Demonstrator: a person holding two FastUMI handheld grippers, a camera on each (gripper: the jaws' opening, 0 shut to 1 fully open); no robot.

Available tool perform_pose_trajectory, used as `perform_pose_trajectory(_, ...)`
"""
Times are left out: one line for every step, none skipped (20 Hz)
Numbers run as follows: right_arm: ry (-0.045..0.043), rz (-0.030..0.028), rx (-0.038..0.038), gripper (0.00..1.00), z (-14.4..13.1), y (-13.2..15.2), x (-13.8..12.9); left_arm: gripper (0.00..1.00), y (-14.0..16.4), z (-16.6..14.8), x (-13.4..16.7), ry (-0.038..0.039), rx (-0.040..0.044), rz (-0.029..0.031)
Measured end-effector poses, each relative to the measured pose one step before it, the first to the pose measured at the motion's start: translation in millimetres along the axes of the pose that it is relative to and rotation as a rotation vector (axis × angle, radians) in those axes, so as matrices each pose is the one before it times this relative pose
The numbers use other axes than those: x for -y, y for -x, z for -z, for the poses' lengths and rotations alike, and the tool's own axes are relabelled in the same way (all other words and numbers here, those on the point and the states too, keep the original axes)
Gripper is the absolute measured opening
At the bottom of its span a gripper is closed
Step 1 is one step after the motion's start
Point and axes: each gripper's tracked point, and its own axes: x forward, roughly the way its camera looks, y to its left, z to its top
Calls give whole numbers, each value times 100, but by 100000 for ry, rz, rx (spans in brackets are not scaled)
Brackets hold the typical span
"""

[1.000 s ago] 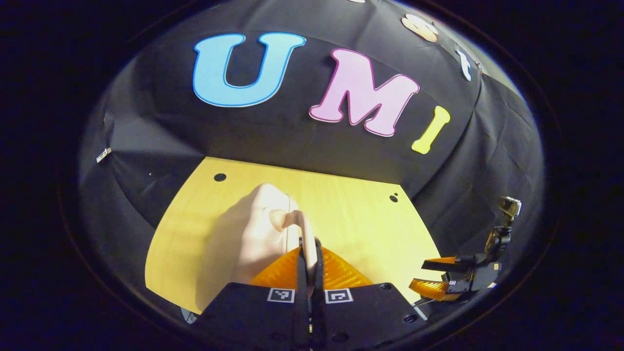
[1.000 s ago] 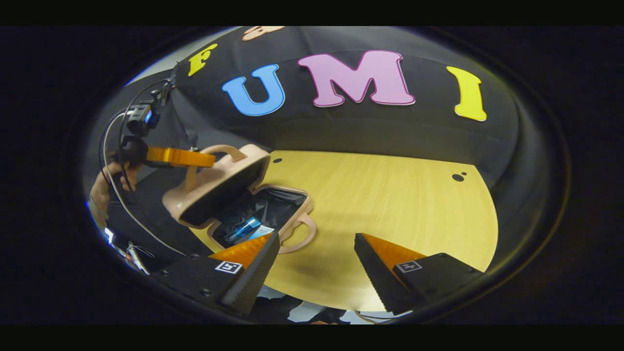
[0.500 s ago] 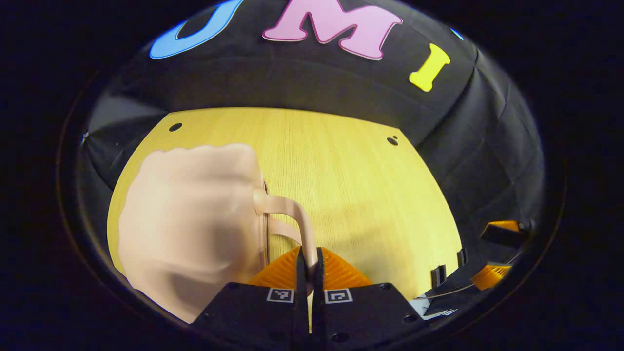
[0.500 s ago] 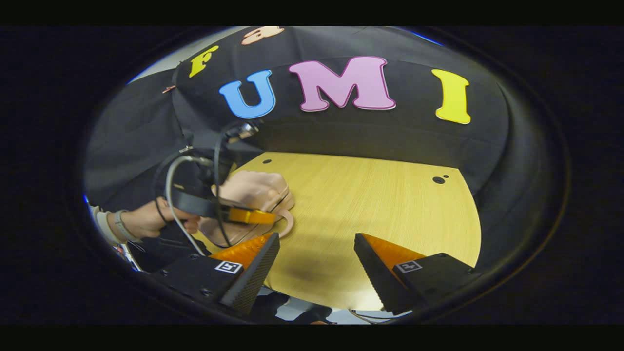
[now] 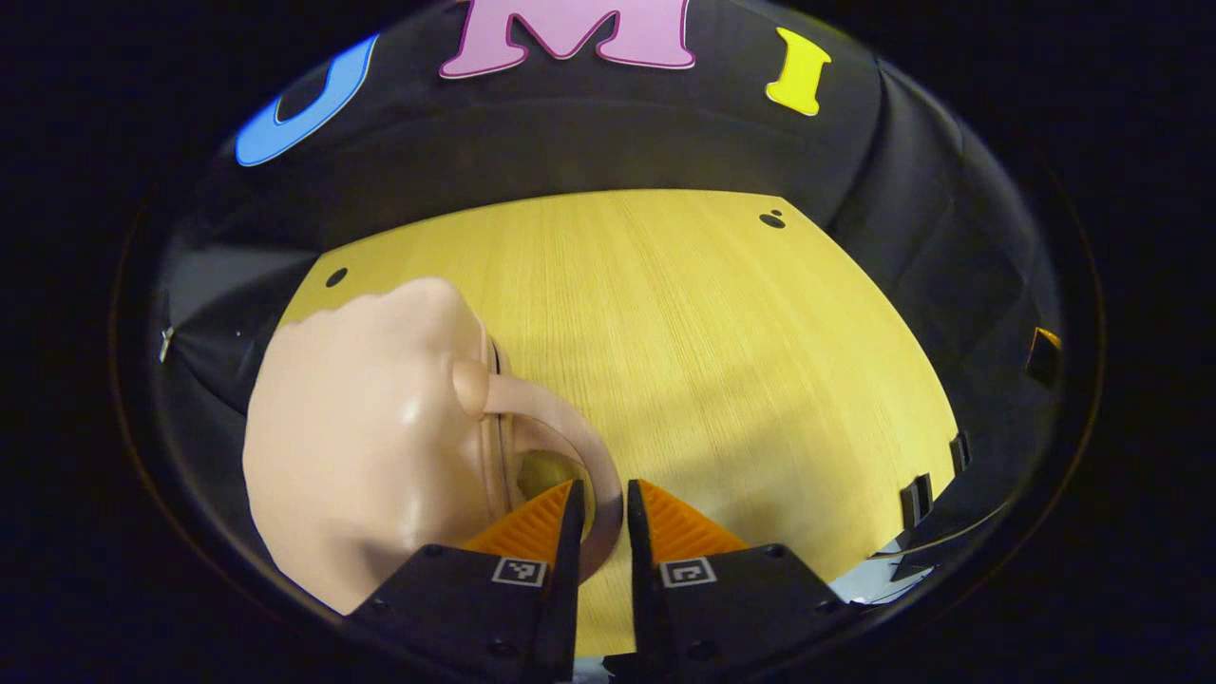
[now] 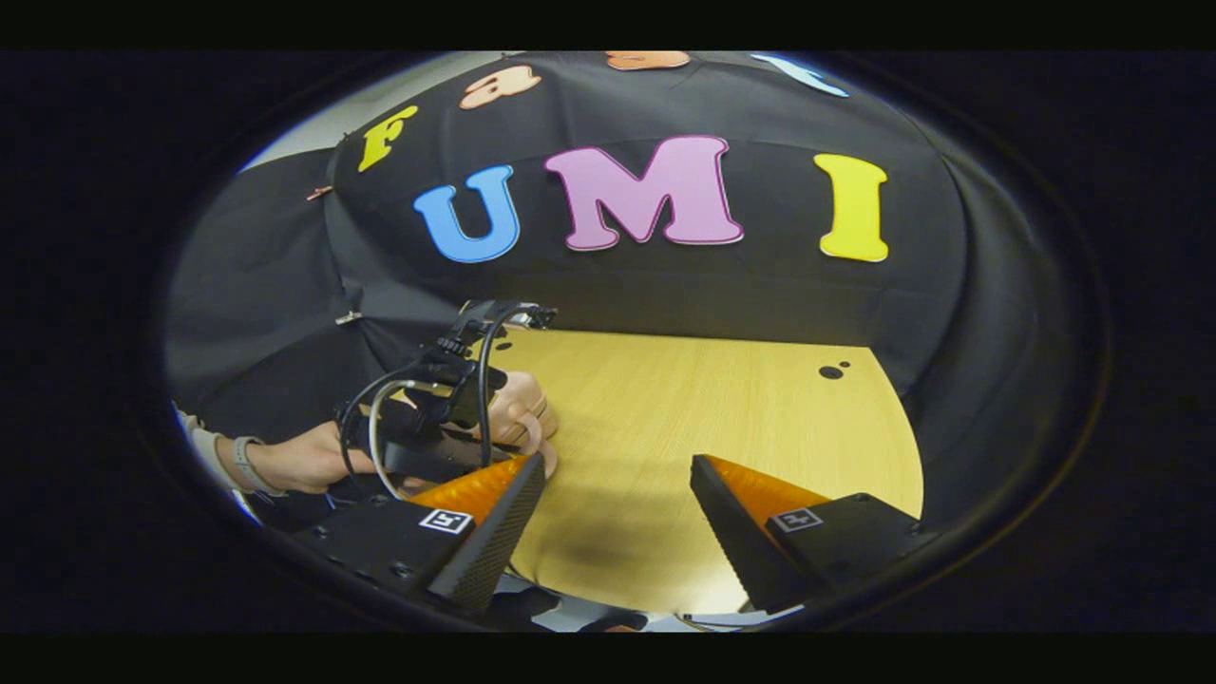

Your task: First open the suitcase, pack the skin care products into it, and then close the suitcase.

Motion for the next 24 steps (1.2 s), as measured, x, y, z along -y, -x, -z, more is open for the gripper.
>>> perform_pose_trajectory(201,725,1976,97,-637,22,93,53,430,-23,13,2605,928,387)
perform_pose_trajectory(176,852,2521,97,-739,-136,159,77,639,-265,136,2231,1619,834)
perform_pose_trajectory(125,1036,2761,97,-922,-89,108,90,752,-651,-41,1676,3477,122)
perform_pose_trajectory(304,1116,2212,97,-740,-128,202,88,1050,-1139,-135,1068,5242,411)
perform_pose_trajectory(599,1687,2877,97,-926,48,242,87,874,-1126,-36,-282,4307,-97)
perform_pose_trajectory(821,1177,1885,97,-713,166,230,87,737,-1361,73,-932,4672,228)
perform_pose_trajectory(925,1524,2095,97,-757,0,201,87,917,-1384,-20,-1308,4565,-736)
perform_pose_trajectory(1342,1777,1946,97,-757,112,317,87,916,-1466,-347,-1708,5077,-2201)
perform_pose_trajectory(1290,2054,2014,97,-759,136,385,87,787,-2073,-574,-1701,6687,-2829)
perform_pose_trajectory(1210,2018,3155,97,-1242,117,242,87,1248,-2176,-129,-2252,6619,-1932)
perform_pose_trajectory(753,1423,2783,97,-995,113,146,87,950,-1567,56,-1029,5088,-733)
perform_pose_trajectory(869,1687,4148,97,-1570,220,91,87,1374,-2090,359,-1275,6314,452)
perform_pose_trajectory(761,1610,5013,97,-1886,326,15,87,1574,-2664,144,-1722,7291,-377)
perform_pose_trajectory(1006,1107,3568,96,-1412,121,26,86,1303,-1927,951,-1184,4278,106)
perform_pose_trajectory(984,1044,3752,97,-1388,21,-27,86,791,-1548,774,76,4021,914)
perform_pose_trajectory(1064,927,3252,97,-1283,123,-51,86,960,-2473,343,1455,5243,1446)
perform_pose_trajectory(829,837,1746,97,-798,84,-71,86,522,-1316,-93,776,2933,639)
perform_pose_trajectory(-14,569,1437,97,-630,205,-26,87,538,-957,-32,381,3575,369)
perform_pose_trajectory(-298,52,1937,97,-836,115,-117,87,336,-1031,-218,-229,4151,-398)
perform_pose_trajectory(-256,820,2208,97,-847,130,-64,87,159,-1230,-675,-1080,4408,-1971)
perform_pose_trajectory(-20,670,1613,97,-479,-90,239,87,-75,-422,-376,-742,1889,-1731)
perform_pose_trajectory(798,479,1367,97,-575,159,155,87,176,90,25,-384,371,-327)
perform_pose_trajectory(1165,932,1788,98,-477,177,195,87,298,-166,-65,197,543,-322)
perform_pose_trajectory(1500,1305,1327,91,-372,-25,299,87,151,-213,-82,296,532,54)
